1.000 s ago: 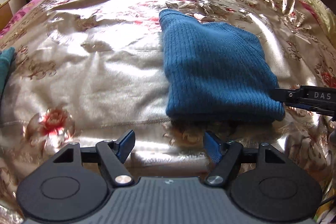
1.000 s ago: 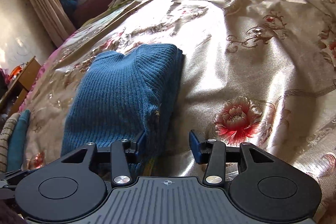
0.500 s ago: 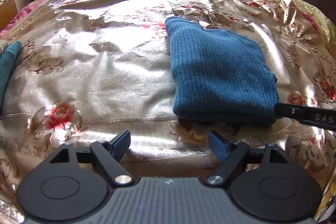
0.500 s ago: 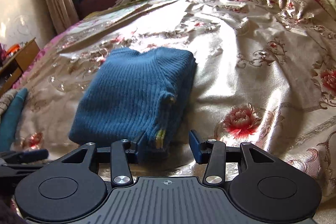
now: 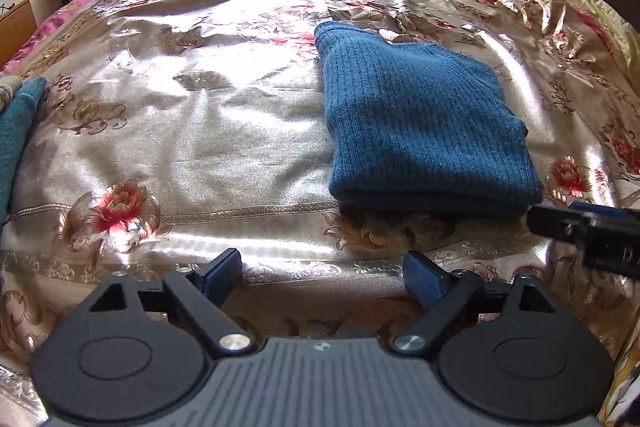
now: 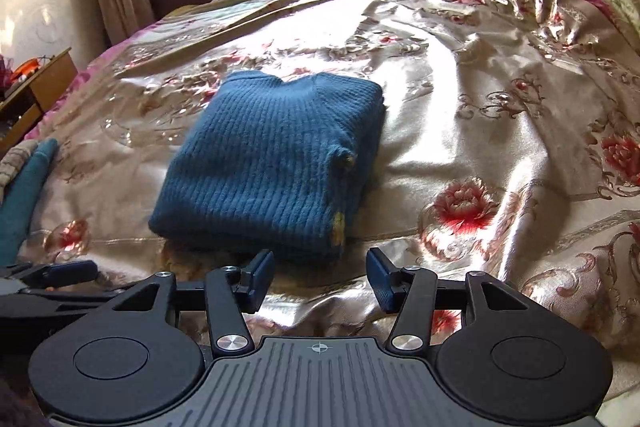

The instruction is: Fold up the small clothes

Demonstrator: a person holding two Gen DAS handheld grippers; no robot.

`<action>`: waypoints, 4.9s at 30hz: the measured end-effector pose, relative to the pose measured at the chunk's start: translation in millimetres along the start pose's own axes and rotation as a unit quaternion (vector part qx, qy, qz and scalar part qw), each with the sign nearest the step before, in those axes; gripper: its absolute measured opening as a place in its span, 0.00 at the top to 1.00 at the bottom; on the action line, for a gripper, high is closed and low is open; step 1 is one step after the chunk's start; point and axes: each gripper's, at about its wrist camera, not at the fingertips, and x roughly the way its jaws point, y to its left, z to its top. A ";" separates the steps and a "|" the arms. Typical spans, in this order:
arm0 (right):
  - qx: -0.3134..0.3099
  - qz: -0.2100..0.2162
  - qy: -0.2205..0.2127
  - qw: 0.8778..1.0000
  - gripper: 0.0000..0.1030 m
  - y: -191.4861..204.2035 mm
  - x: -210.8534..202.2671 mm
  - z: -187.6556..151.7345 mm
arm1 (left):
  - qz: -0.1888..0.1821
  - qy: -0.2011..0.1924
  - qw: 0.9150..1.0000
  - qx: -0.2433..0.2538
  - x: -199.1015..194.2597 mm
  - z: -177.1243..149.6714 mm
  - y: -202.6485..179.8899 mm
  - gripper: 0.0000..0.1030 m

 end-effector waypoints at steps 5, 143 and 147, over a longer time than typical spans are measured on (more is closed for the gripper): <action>-0.022 -0.011 -0.002 1.000 0.44 9.7 -3.3 -5.1 | 0.002 0.005 1.000 0.006 -3.1 -2.2 -5.7 0.08; -0.001 -0.043 0.035 0.998 0.20 9.7 -26.7 -34.2 | 0.015 0.064 0.998 -0.003 -28.5 -12.1 -15.1 0.04; -0.002 -0.043 0.035 0.998 0.20 9.5 -26.7 -34.2 | 0.014 0.065 0.998 -0.003 -29.0 -12.6 -14.8 0.04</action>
